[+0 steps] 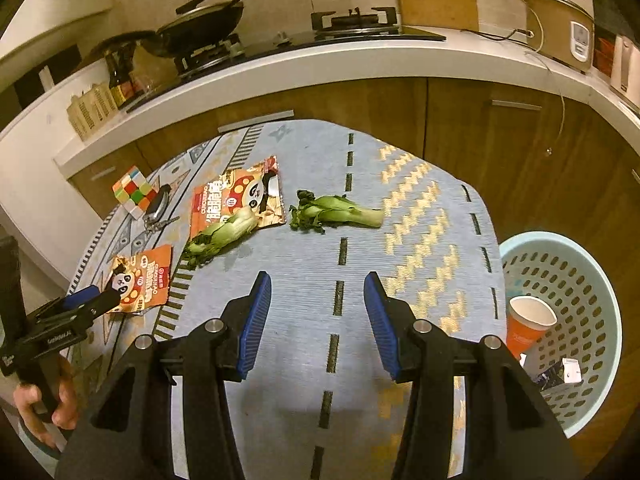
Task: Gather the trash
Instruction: 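Move both open tools back over the table toward the wrappers and greens, then grasp the bok choy with the right tool while the left tool grasps a snack wrapper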
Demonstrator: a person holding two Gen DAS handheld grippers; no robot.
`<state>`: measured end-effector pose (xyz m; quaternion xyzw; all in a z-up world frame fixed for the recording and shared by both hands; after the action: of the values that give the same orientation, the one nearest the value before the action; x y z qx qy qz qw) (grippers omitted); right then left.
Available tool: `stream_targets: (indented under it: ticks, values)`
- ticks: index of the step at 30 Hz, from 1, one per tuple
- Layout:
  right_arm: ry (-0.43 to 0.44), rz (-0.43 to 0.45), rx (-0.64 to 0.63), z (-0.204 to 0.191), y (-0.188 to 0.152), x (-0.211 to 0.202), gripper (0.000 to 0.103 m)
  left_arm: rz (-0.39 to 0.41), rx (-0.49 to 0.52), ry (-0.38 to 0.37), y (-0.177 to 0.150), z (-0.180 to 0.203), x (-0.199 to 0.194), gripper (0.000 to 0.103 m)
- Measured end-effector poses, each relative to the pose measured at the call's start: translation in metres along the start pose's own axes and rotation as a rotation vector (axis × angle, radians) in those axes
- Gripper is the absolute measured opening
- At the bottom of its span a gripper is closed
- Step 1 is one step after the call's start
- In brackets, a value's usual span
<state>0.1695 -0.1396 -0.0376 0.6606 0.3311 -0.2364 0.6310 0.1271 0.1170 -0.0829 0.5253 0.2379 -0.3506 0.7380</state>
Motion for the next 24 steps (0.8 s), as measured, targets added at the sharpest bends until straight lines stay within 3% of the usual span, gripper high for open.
stream_targets:
  ticks: [4,7,9,11,14,19,22,24]
  values:
    - [-0.012,0.005,-0.027,0.001,0.008,0.01,0.045,-0.009,-0.018,0.016,0.001,-0.001,0.013,0.07]
    - [-0.02,0.004,-0.034,0.006,0.016,0.02,0.045,-0.005,0.04,0.095,0.0,0.005,0.019,0.057]
    - [-0.022,0.004,-0.044,0.008,0.023,0.029,0.045,-0.005,0.083,0.143,-0.002,0.011,0.022,0.046]
    - [-0.027,0.0,-0.056,0.009,0.028,0.036,0.045,0.002,0.109,0.159,-0.002,0.017,0.023,0.023]
    - [-0.037,-0.006,-0.095,0.006,0.033,0.049,0.045,0.014,0.148,0.178,-0.005,0.024,0.022,0.016]
    - [-0.055,-0.02,-0.175,0.005,0.04,0.076,0.048,0.029,0.159,0.141,-0.004,0.027,0.019,0.008]
    - [-0.053,-0.062,-0.2,0.009,0.04,0.094,0.049,0.029,0.16,0.123,-0.003,0.027,0.019,0.008]
    - [-0.03,-0.075,-0.202,0.01,0.043,0.1,0.055,0.024,0.156,0.118,-0.004,0.026,0.02,0.008]
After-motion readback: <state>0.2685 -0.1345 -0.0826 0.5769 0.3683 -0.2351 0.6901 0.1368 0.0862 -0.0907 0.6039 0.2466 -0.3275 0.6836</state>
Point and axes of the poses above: each gripper's, at about its wrist camera, not at the fingertips, and x roughly the way its jaws point, z to its right, y to its top, the point moved 6 cm from there along x, roughly the way its jaws point, and after that the axes turned 10 degrees about -y, right-handed, at the moved point
